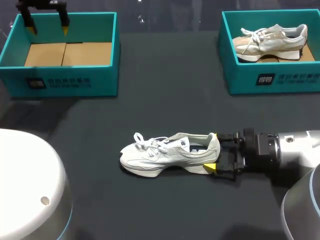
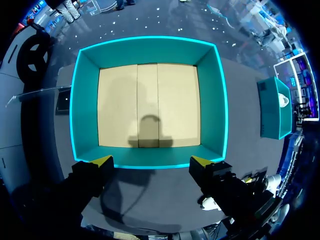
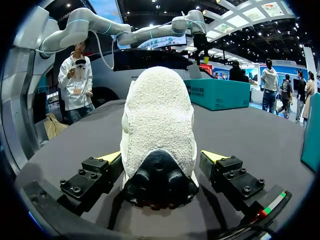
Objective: Take the shoe out of the shoebox, open the shoe tongue, remove and reinsert the insole, then place the shoe into the shoebox
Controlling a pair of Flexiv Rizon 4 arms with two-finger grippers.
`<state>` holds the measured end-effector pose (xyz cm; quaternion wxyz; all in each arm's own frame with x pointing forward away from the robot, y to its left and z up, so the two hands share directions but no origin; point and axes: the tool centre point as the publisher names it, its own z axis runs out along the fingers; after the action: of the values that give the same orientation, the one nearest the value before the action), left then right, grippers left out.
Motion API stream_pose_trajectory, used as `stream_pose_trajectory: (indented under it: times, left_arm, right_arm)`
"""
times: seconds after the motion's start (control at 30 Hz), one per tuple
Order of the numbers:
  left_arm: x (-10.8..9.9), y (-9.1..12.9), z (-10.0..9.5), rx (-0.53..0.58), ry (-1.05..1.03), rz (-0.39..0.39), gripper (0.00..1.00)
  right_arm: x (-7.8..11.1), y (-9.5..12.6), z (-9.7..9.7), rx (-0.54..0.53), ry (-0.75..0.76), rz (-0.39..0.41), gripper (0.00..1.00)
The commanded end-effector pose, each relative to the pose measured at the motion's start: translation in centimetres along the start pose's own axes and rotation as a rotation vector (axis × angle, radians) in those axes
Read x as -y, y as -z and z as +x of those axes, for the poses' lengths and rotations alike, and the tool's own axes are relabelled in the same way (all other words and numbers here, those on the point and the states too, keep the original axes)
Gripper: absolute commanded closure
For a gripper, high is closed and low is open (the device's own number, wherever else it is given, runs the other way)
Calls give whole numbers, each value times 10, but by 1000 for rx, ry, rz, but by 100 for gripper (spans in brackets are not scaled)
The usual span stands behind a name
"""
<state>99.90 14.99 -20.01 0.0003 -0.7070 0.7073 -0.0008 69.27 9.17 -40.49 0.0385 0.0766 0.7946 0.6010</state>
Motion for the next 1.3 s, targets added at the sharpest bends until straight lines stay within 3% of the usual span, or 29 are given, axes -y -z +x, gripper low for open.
stream_pose_trajectory:
  times: [0.03,0.8,0.83,0.87,0.9,1.3]
  left_arm:
    - [0,0,0,0,0,-1,0]
    - [0,0,0,0,0,-1,0]
    - [0,0,0,0,0,-1,0]
    - [0,0,0,0,0,-1,0]
    - [0,0,0,0,0,-1,0]
    - [0,0,0,0,0,-1,0]
  right_arm:
    - [1,-6,-2,-6,-2,10,0]
    - [-1,-19,0,-55,22,-1,0]
    - [0,-20,-1,-60,19,1,51]
    - [1,-21,-1,-65,16,3,78]
    - [1,-21,-1,-67,14,5,98]
    - [1,-12,-4,-75,22,26,100]
